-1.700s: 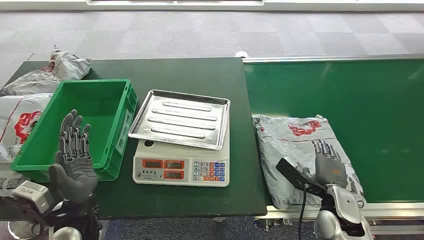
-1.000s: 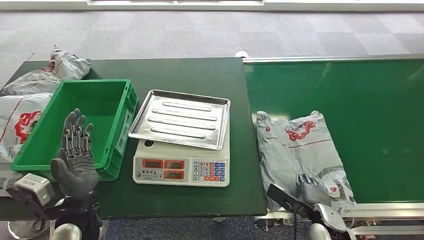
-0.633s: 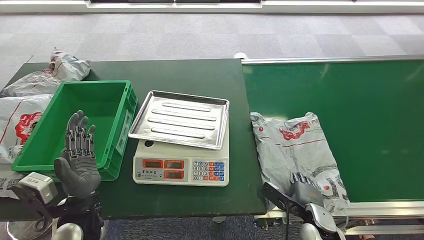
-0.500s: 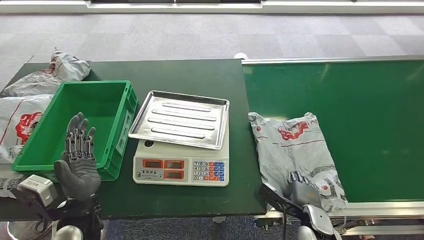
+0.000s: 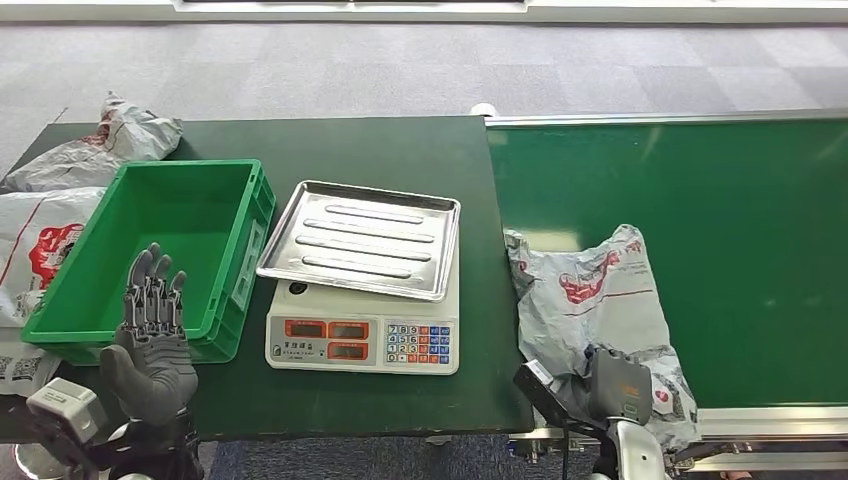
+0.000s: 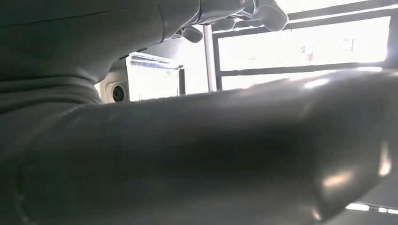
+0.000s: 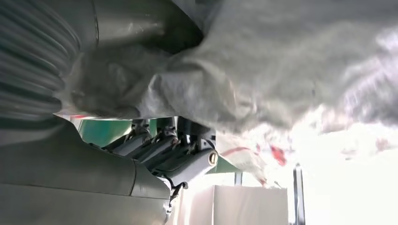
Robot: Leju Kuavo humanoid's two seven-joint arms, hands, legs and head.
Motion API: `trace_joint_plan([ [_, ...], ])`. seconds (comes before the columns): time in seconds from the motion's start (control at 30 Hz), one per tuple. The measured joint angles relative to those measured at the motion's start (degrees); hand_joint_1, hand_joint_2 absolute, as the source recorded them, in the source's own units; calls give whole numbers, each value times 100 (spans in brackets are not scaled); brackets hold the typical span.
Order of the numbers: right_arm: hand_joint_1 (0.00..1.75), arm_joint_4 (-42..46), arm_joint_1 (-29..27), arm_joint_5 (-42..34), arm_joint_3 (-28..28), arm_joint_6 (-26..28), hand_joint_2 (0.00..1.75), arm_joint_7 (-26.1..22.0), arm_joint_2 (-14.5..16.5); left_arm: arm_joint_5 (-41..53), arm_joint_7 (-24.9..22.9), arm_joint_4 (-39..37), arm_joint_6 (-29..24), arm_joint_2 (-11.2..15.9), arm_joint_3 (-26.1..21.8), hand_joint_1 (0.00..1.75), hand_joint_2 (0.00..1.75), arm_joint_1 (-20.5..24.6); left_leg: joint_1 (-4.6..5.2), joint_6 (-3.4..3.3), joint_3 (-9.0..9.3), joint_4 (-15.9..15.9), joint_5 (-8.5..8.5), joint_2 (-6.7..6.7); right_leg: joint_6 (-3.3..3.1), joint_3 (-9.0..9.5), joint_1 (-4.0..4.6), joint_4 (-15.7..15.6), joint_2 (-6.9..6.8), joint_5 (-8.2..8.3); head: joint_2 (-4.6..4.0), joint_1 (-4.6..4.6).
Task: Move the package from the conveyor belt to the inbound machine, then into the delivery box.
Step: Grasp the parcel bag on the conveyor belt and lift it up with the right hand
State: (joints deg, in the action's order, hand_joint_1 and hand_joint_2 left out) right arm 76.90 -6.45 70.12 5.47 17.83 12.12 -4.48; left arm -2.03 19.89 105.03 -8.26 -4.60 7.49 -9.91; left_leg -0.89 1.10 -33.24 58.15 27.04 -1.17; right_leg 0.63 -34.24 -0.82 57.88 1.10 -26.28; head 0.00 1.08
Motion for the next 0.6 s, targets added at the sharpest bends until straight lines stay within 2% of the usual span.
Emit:
trace_joint_plan([
  [0.4,175,647,-270,571,-531,526,175,43,169,0,3,1,0,-40,-2,0,0,8,1,0,-1,0,0,2,1,-2,-1,0,0,0,0,-1],
  [0.6,175,1111,-168,1208,-945,1217,175,4,185,5,71,10,2,-69,-2,0,0,-11,1,0,-6,0,0,2,1,1,-2,0,-1,0,0,-1],
])
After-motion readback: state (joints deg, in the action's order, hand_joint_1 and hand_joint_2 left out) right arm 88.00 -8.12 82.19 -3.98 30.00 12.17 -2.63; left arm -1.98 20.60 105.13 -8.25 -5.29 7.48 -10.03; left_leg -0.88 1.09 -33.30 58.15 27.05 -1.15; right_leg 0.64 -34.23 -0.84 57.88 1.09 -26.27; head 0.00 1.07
